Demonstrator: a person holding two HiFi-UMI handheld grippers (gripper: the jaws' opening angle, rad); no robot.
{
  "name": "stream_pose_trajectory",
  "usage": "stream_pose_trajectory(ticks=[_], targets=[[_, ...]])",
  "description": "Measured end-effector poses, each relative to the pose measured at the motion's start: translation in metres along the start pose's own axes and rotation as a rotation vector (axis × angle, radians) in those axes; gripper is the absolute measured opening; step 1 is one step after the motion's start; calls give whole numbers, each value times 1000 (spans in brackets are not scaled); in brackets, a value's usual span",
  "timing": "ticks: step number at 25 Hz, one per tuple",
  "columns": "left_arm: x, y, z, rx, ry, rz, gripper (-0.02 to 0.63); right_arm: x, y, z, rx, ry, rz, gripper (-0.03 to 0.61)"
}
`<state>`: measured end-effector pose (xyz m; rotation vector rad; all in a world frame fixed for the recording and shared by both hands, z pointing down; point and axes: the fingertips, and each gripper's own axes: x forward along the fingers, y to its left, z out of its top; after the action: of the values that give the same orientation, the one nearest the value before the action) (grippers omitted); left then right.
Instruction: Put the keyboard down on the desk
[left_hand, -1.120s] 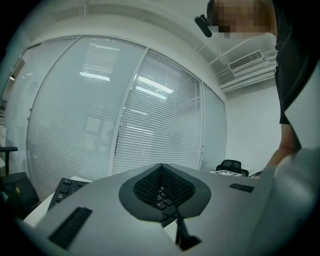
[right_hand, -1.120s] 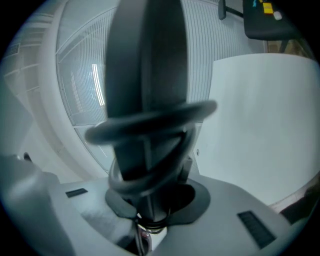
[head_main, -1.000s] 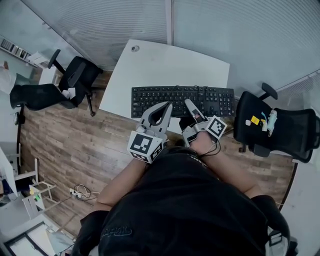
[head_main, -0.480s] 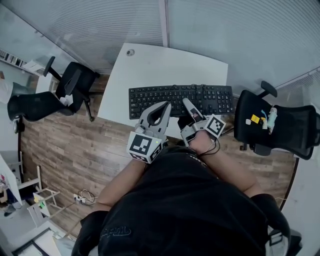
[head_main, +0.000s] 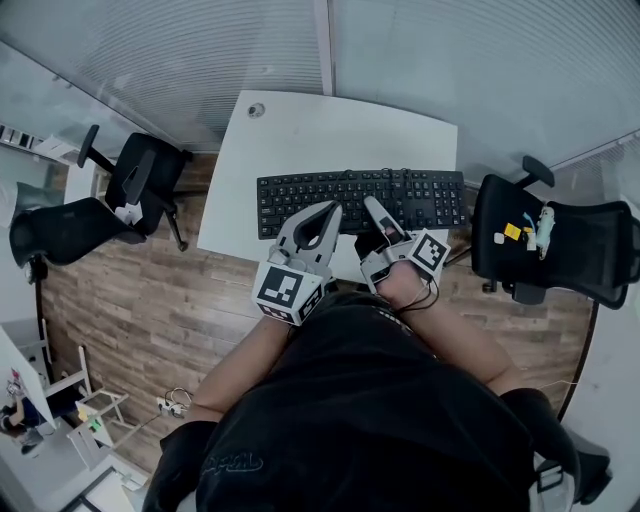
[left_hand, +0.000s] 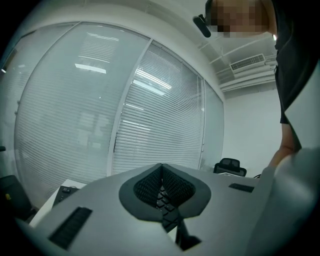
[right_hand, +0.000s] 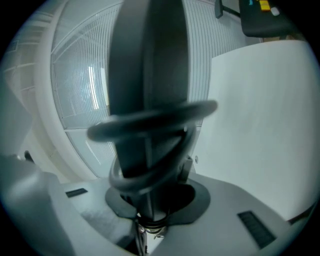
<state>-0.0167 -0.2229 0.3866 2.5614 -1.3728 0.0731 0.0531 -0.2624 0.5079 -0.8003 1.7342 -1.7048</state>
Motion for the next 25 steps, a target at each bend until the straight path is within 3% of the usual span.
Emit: stream_pose_trajectory(ticks=[25], targets=[[23, 94, -53, -106, 155, -46, 15, 66, -68, -13, 26, -27, -124, 92]])
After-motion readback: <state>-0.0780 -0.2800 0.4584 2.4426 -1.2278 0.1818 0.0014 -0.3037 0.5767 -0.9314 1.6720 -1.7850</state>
